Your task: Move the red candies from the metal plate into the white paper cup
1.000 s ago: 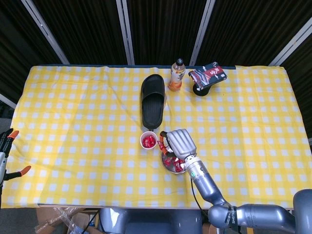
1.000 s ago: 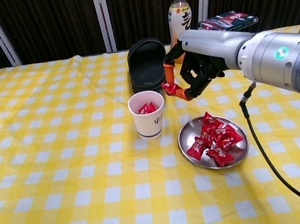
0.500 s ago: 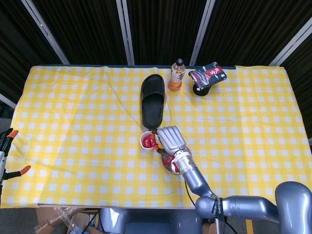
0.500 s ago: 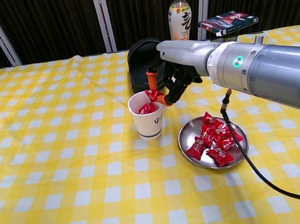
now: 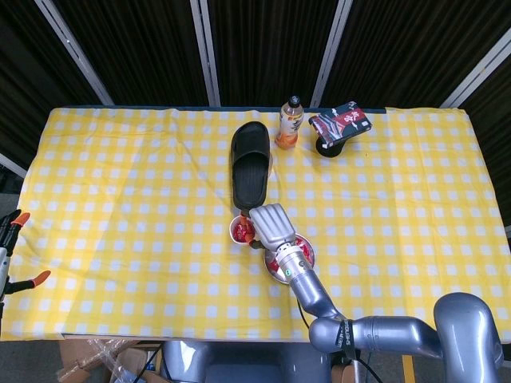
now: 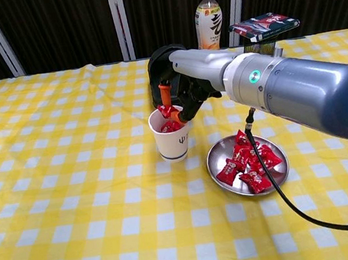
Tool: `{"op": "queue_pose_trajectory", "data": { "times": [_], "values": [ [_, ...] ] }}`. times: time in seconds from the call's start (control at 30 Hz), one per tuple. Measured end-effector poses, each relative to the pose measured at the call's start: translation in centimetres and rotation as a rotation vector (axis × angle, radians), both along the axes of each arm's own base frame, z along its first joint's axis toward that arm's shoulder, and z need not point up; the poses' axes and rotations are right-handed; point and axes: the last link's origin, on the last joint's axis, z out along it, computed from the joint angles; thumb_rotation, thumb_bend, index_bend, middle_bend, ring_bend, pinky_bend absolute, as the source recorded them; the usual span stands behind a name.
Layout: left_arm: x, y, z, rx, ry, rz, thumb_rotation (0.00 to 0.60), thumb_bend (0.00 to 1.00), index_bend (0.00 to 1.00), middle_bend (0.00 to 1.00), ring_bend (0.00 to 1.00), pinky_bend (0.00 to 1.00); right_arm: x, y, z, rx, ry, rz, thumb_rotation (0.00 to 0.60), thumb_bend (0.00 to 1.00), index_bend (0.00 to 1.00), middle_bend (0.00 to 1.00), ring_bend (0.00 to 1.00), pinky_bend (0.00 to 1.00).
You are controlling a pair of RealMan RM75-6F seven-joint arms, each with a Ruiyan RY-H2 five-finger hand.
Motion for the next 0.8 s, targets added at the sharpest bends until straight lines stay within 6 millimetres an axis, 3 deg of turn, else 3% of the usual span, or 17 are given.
{"op": "queue_pose_trajectory", "data": {
  "times": [0.5, 0.8],
  "values": [
    [0.0, 0.0, 0.0, 0.001, 0.0, -0.002, 0.6, 0.04, 0.02, 0.0, 0.0, 0.0, -0.1, 0.6, 0.4, -0.014, 0.0, 0.004, 0.6, 0.46, 0.42, 0.82, 0.89, 0.85],
    [0.1, -0.1, 0.0, 0.004, 0.003, -0.005, 0.6, 0.04, 0.02, 0.0, 0.0, 0.0, -1.5, 3.2, 1.9, -0.012, 0.03, 0.023, 0.6, 0.45, 0.41, 0.82, 0.89, 0.85]
  ]
}}
